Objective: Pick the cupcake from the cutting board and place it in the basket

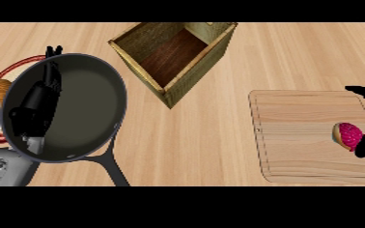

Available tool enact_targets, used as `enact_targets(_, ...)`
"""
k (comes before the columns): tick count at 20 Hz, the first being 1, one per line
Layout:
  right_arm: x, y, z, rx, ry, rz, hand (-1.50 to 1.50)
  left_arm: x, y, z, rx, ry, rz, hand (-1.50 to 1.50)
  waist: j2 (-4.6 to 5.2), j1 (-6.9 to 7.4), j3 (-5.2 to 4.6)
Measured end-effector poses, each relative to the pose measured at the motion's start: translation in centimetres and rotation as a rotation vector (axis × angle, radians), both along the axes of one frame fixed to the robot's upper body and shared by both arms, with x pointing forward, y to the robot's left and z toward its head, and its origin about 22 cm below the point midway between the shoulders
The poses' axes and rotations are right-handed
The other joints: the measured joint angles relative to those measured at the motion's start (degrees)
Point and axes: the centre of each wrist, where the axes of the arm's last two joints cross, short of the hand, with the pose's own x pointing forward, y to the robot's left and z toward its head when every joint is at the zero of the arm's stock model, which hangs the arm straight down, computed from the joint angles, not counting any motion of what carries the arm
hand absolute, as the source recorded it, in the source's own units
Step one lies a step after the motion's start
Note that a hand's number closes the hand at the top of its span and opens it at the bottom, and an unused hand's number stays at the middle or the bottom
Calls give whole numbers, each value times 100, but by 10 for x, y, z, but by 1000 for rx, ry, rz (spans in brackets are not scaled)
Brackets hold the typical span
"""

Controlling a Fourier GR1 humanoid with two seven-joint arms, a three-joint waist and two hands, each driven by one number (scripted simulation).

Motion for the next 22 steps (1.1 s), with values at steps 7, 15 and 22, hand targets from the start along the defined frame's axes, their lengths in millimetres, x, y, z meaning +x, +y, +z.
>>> enact_targets(7,-2,0,-16,1,-14,-7,-150,-4,0,0,-7,3,-4,0,0,8,1)
enact_targets(15,-13,-2,-37,12,-18,-18,-150,-1,3,-1,-4,0,-1,0,0,2,0)
enact_targets(22,-17,-6,-58,6,7,-39,-150,2,4,4,-4,-2,-4,0,2,7,0)
